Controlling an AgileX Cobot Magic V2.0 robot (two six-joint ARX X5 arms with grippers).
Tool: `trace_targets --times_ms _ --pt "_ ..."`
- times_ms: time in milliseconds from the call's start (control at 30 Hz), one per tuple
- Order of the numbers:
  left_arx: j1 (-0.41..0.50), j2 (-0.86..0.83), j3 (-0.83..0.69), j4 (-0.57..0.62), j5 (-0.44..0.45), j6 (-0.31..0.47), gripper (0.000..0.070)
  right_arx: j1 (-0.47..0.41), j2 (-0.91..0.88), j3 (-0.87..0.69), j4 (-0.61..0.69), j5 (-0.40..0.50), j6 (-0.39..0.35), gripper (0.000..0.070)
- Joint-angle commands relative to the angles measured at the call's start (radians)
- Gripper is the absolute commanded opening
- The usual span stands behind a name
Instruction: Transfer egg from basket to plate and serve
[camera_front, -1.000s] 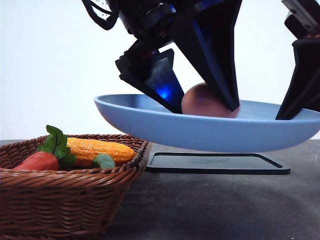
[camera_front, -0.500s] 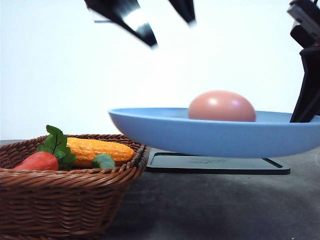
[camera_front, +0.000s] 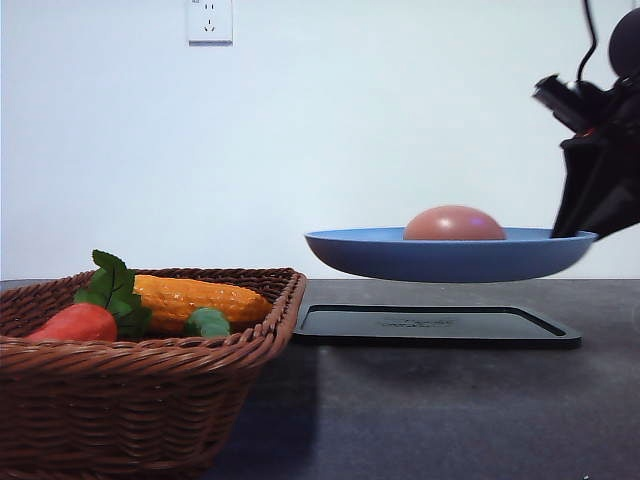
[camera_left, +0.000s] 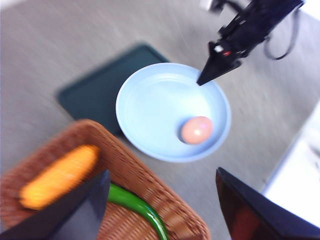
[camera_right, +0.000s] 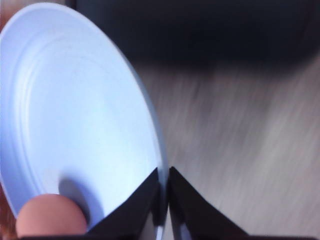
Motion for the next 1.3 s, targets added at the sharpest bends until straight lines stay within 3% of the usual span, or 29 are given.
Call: trace_targets --times_ms 0,433,867,933,1100,1267 --pt "0.001 -0.022 0.024 0.006 -0.010 0.016 0.0427 -0.007 0.068 0.074 0.005 -0.014 -0.024 0.0000" --pt "0.012 -0.130 0.024 -0.014 -0.035 0.012 0.0427 -0.029 0.449 0.428 0.051 0.014 -0.019 0.0000" --pt "0.012 -0.123 0.024 -0.014 -0.035 -0.004 0.0427 -0.032 0.565 0.498 0.050 0.043 -0.005 0.0000" --pt "0.012 -0.123 0.024 -0.014 -0.035 -0.004 0.0427 -0.034 0.565 0.498 0.045 0.043 -0.005 0.0044" --pt "0.012 -0.116 0.024 -0.013 -0.035 -0.004 0.0427 -0.035 0.565 0.499 0.036 0.043 -0.006 0.0247" --pt "0.012 -0.099 0.024 -0.003 -0.044 -0.004 0.0427 -0.050 0.561 0.555 -0.034 0.041 -0.033 0.0252"
